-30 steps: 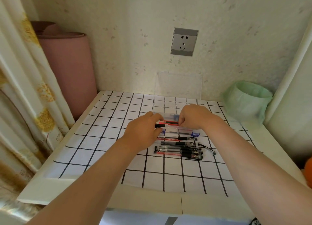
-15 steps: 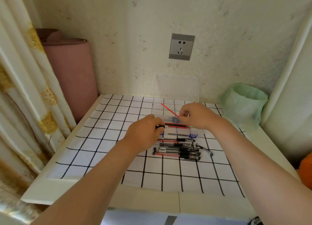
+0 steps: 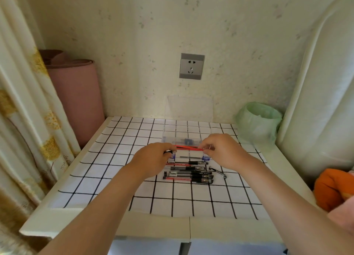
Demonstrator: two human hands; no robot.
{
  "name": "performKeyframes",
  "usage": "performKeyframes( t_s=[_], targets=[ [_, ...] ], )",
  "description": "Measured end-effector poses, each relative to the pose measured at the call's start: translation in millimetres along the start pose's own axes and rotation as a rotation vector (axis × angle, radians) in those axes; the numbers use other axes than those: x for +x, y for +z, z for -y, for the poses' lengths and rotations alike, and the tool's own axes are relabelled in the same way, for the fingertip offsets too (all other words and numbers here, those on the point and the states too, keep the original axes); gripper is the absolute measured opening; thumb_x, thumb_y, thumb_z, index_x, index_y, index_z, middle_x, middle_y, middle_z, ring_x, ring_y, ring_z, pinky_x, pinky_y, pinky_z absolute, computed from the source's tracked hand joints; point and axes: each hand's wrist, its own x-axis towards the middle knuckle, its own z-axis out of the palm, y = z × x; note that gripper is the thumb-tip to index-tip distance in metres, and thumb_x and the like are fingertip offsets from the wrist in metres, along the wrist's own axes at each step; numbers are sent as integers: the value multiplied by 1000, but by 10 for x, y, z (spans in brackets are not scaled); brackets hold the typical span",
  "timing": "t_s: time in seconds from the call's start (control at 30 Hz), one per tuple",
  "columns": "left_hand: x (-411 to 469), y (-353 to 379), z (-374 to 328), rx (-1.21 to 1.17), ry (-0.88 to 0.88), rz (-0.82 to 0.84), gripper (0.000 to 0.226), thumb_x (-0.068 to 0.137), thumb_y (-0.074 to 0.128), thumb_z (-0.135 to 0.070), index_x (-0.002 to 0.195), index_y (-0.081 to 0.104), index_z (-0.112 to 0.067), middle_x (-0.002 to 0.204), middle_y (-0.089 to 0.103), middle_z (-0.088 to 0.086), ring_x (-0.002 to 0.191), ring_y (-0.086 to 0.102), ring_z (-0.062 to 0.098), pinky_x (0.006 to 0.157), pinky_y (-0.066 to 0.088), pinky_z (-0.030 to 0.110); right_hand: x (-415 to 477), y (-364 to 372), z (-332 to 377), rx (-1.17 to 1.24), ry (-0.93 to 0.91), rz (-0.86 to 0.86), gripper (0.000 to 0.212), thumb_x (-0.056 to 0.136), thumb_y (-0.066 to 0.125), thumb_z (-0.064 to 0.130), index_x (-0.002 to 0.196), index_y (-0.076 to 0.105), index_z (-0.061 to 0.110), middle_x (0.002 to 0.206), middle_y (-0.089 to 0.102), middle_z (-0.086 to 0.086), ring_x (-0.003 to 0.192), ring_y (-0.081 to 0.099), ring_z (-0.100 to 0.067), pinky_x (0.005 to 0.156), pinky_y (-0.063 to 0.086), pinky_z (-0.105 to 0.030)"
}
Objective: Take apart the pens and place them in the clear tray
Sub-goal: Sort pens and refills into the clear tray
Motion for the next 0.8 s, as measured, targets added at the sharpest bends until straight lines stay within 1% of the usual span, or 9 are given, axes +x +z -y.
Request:
performKeyframes(
  t_s=[0.07,0.1,0.17,0.23,0.3,0.43,0.53,0.67,0.8],
  targets=[
    [-12,-14,-24,-33,6,-20,27,101,44,-25,120,61,-32,109,63,-9,90,57,8,72,40,19,-31,2,-11,-43,-13,9,22,91,64,12,106,75,25,88,59,18,75,55,6,69,37,-6],
    [-17,-18,-35,-46,11,-22,26,101,44,-24,119,62,-31,108,63,-9,87,56,7,70,39,17,-44,8,-15,-62,-17,13,22,92,64,12,107,75,25,86,57,20,74,53,8,67,34,-5],
    [-22,-23,-48,-72,15,-2,25,102,43,-22,115,62,-30,103,64,-9,76,54,4,63,37,15,-61,17,-22,-79,-22,15,23,92,63,13,107,74,26,85,54,22,73,51,7,65,33,-4],
    [-19,-26,-49,-103,13,26,25,102,41,-21,113,61,-31,100,66,-10,69,55,4,61,38,16,-68,18,-28,-85,-26,14,24,93,63,13,108,74,27,84,53,22,73,51,6,66,33,-5],
    [-17,-31,-51,-118,12,38,26,102,41,-21,115,61,-32,100,67,-10,69,56,5,62,41,17,-65,14,-33,-91,-31,14,24,93,62,13,109,74,26,84,54,21,73,51,4,66,34,-7],
    [-21,-49,-46,-98,13,37,26,101,45,-24,117,61,-36,99,67,-9,72,58,6,62,42,16,-51,1,-25,-129,-61,19,23,93,63,15,109,74,27,90,59,13,80,56,-7,71,40,-20],
    [-27,-54,-57,-62,30,53,29,100,47,-25,119,60,-42,99,65,-11,80,61,8,69,47,18,-34,17,4,-111,-110,3,24,92,64,14,107,75,29,94,64,6,85,60,-13,75,48,-29],
    [-32,-34,-87,-63,42,90,29,100,46,-25,119,60,-41,99,63,-14,77,57,1,68,43,16,-9,87,58,-93,-158,-7,23,88,67,14,103,76,30,89,63,8,82,59,-11,76,50,-30],
    [-17,-35,-54,-46,35,73,25,101,46,-24,115,59,-39,95,65,-10,71,58,6,62,42,18,-11,88,101,26,-124,-17,27,84,73,13,107,75,27,91,66,11,83,62,-6,79,51,-23]
  ],
)
